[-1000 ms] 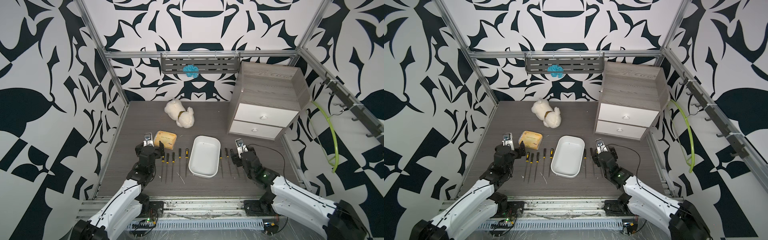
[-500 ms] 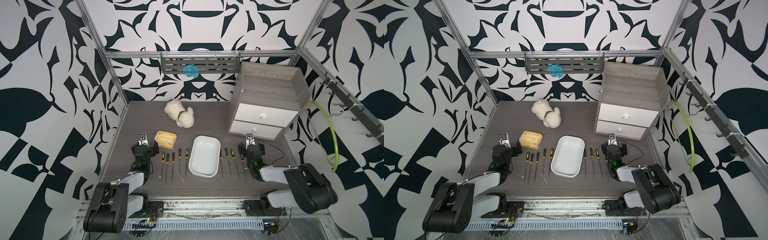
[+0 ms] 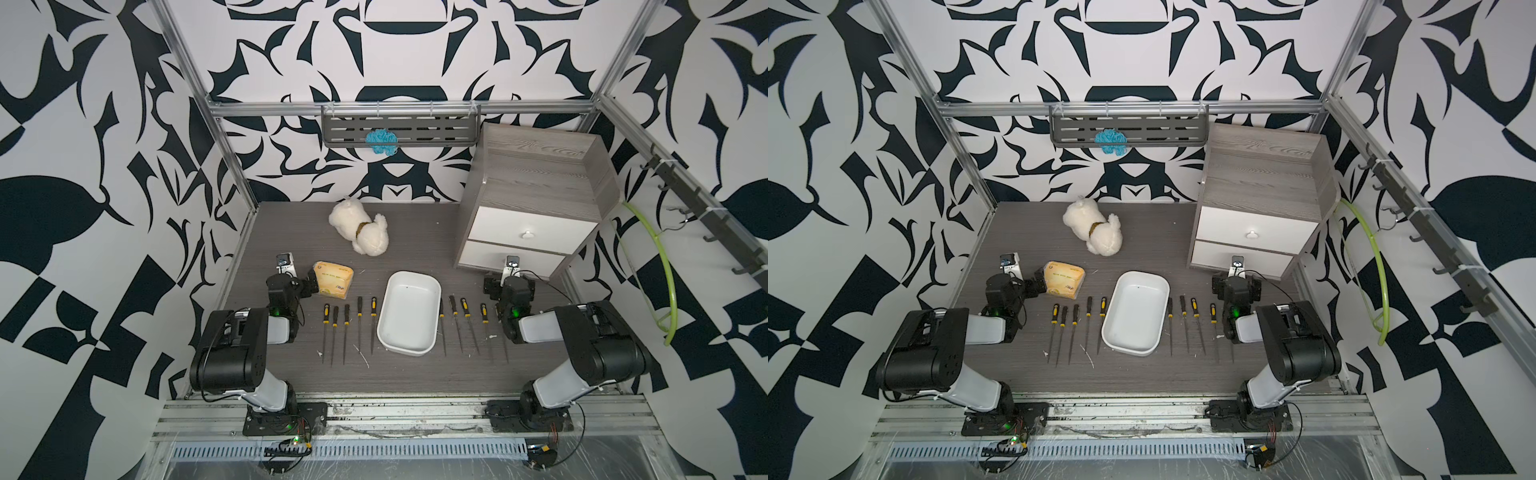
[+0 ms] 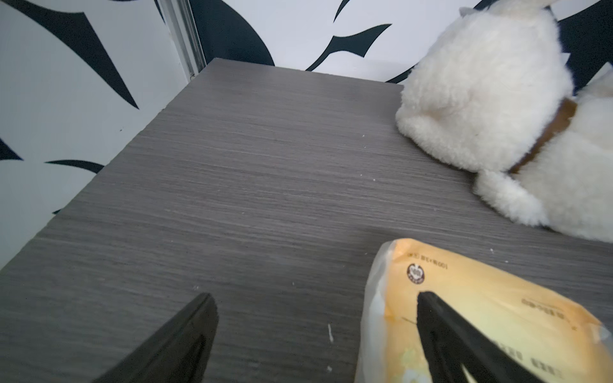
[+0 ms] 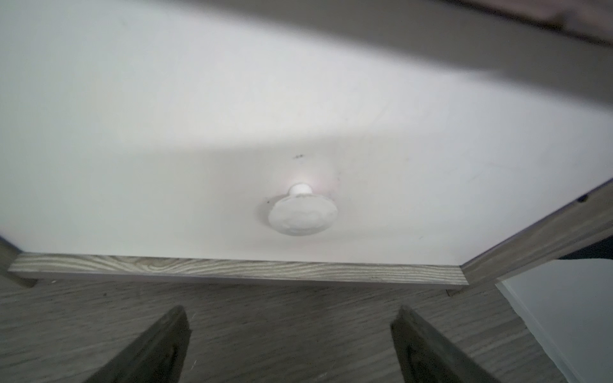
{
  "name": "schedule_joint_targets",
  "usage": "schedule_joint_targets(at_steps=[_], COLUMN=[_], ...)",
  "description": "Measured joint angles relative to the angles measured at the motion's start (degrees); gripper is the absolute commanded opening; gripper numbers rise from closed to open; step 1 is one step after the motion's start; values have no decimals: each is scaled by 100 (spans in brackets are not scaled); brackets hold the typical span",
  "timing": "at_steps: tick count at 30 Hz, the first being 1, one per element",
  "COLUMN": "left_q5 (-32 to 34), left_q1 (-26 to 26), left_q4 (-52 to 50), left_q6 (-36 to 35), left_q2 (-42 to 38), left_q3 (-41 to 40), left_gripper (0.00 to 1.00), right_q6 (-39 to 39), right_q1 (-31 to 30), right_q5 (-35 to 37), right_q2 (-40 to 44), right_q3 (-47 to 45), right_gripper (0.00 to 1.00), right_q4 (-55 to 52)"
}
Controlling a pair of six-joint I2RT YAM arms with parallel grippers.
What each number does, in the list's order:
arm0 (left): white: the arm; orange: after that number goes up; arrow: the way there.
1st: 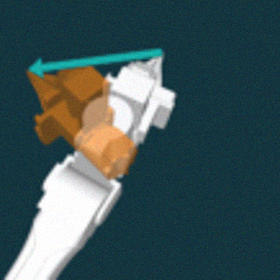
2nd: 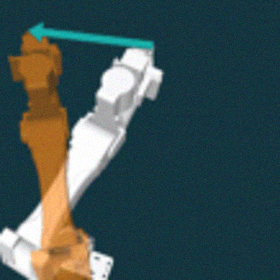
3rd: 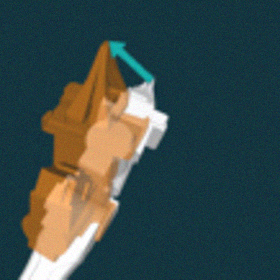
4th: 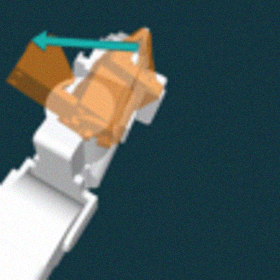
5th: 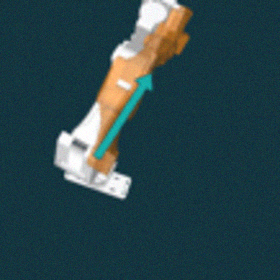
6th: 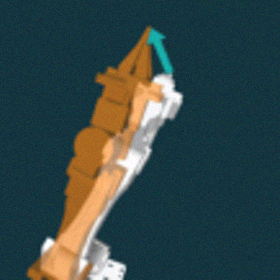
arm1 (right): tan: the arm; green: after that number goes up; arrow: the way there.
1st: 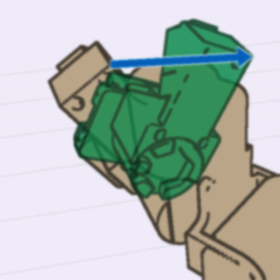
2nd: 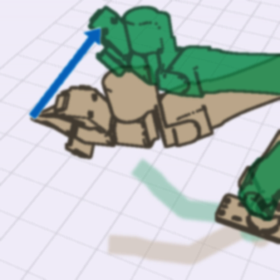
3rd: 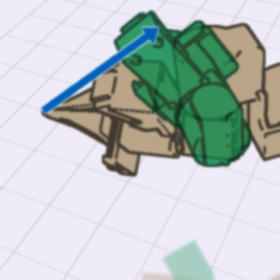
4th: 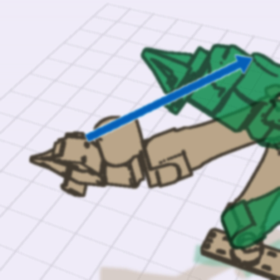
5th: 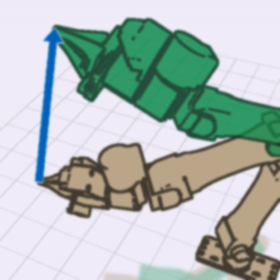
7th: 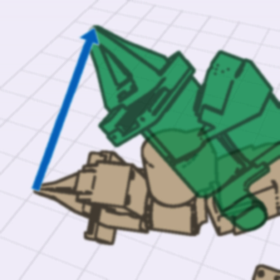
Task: Take the file tool out of the storage box
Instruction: Reset both arms
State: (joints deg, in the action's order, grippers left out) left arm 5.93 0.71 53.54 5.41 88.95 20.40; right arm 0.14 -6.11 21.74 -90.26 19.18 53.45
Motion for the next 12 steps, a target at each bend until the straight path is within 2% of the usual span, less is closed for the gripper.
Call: schedule_joint_targets(at_steps=[12], left_q5=[-103], left_q1=[-2], left_q4=[-195], left_q6=[-2], left_q2=[-7], left_q3=[11], left_gripper=[99], right_q6=[153], right_q1=[142], right_q5=[-341], right_q2=[9], right_q3=[-4], right_gripper=[99], right_q4=[-170])
